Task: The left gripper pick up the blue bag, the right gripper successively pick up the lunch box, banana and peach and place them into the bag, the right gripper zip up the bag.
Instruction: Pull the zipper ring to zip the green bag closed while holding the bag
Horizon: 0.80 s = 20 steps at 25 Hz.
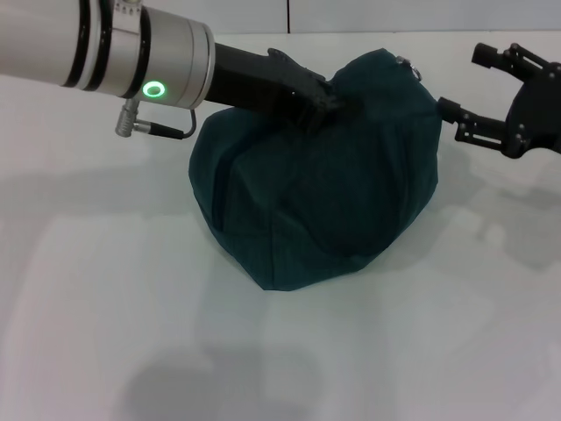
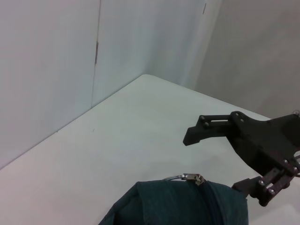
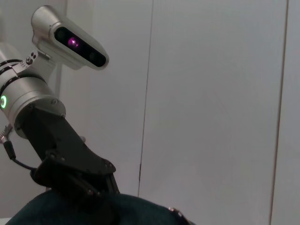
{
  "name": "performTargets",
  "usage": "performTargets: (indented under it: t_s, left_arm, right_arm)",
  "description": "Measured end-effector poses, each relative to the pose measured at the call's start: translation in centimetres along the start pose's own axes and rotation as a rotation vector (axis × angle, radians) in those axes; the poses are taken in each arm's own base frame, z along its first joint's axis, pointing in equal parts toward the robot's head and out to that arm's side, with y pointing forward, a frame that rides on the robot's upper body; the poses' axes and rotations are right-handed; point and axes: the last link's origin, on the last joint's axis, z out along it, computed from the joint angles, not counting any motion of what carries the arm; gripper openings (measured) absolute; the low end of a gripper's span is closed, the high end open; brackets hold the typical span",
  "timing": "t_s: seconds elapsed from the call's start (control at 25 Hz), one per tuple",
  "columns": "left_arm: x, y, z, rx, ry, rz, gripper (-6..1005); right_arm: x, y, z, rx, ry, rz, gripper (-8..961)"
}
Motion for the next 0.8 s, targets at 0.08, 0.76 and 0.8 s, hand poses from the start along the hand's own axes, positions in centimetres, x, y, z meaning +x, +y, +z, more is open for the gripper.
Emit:
performTargets:
  t_s: [0.08,0.76,0.8]
  left_arm:
    - [0.0,0.0,0.0,0.0,0.0,0.0,41]
    - [0.0,0.0,0.0,0.003,0.001,0.023,41]
    - [0.0,0.0,0.0,0.003,0.001,0.023,41]
  right_arm:
    - [-0.2,-0.2,0.1,0.005,-0.005,-0.007,850]
    - [-0.1,-2.1,0.6,0.09,0.062,-0.08,860]
    - [-0.1,-2.2,0.9,0.087,0.065,-0.086,859]
